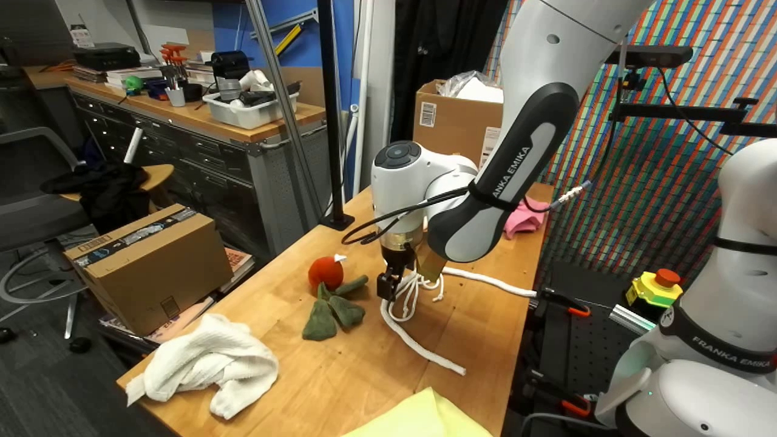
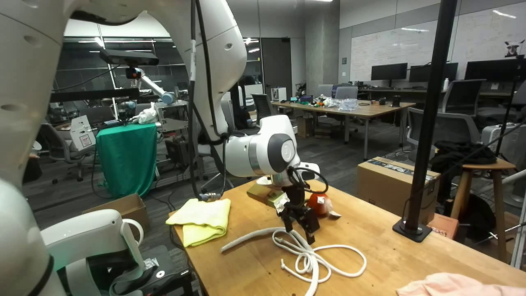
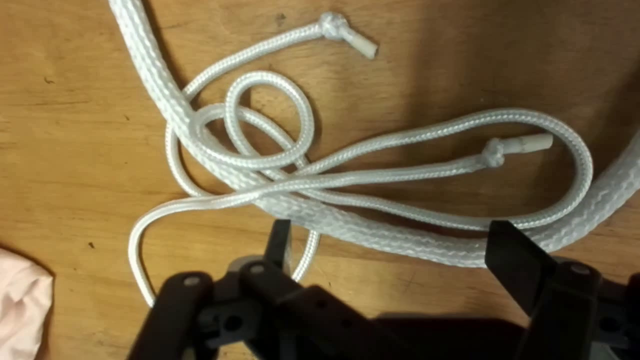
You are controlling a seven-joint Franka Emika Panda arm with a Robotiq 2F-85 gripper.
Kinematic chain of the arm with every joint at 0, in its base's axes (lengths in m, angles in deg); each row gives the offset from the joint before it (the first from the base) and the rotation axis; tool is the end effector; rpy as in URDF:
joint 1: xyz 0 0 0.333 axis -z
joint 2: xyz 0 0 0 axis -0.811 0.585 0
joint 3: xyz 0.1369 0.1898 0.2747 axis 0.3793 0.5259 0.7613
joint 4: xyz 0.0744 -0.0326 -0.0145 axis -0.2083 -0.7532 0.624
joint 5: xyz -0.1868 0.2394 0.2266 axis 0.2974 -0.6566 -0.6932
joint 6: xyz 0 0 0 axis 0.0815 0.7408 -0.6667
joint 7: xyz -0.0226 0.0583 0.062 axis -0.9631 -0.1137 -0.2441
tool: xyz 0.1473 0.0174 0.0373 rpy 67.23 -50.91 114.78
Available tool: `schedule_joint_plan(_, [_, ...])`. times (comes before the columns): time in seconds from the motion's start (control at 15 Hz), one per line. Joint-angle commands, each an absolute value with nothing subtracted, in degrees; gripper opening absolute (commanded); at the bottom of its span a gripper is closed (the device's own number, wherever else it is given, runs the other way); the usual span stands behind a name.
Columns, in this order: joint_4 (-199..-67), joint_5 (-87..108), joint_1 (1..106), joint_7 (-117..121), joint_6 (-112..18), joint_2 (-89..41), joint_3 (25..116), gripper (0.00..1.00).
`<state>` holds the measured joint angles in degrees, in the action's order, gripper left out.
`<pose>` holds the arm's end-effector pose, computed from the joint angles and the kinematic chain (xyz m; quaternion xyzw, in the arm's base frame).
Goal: Separate the objects on the heap
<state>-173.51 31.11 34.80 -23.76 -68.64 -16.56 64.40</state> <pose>0.5204 0.0916 0.1702 0.9932 0.0136 0.0313 0.1111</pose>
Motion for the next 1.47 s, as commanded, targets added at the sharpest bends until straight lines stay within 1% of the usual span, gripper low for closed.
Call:
schedule_joint_plan(0.0, [-173.1,32.1,33.4,-27.3,-68.3,-16.4,62.4,1.00])
schedule_joint_plan(0.87, [-175.4,28.9,36.5,-28.0,-66.7,-16.9,63.8,1.00])
schedule_joint_plan(1.4, [-176.6,23.1,38.5,-27.2,-66.7,-16.6,65.9,1.00])
